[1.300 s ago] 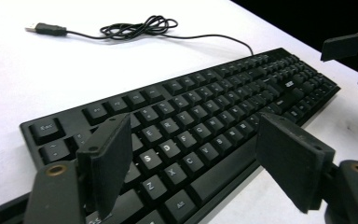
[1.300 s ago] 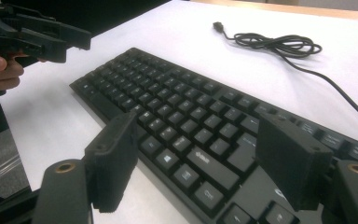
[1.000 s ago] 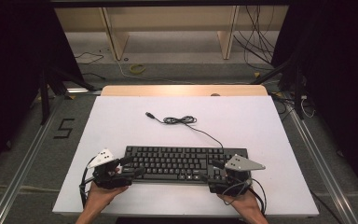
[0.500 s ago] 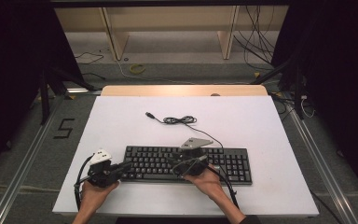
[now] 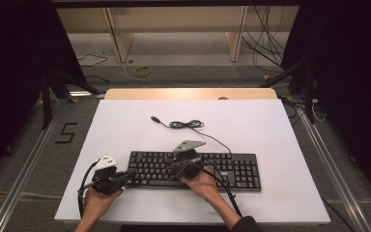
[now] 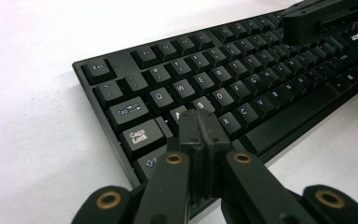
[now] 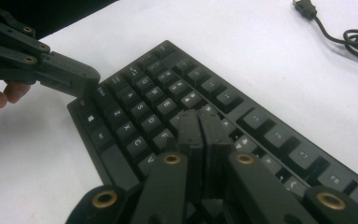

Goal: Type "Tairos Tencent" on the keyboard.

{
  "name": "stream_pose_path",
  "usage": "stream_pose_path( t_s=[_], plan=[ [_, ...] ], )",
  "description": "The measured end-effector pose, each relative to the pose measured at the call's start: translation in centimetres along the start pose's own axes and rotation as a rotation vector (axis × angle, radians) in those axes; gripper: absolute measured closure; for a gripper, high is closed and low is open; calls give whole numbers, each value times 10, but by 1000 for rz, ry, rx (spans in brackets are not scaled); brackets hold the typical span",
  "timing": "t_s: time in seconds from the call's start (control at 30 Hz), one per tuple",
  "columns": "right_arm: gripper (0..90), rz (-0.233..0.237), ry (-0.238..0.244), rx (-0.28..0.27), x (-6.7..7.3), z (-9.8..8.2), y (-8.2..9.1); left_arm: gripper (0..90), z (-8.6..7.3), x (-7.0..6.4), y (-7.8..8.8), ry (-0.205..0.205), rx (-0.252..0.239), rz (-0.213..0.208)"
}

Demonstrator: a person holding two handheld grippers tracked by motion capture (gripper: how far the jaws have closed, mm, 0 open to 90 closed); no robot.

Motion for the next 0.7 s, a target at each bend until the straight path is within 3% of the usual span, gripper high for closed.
stream_pose_path(
  t_s=[0.7],
  plan=[
    [900, -20, 1, 71, 1, 3, -30, 890, -1, 4, -4, 0, 38, 24]
  ],
)
Point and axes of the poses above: each handheld gripper's, and its own axes: y roughly backward along the jaws, z roughly out of its top, x roughly to its left, the point moved 2 cm from there along -y, roughly forward along the jaws, and after that the axes turned 6 degrees about y, right-handed, at the moved point
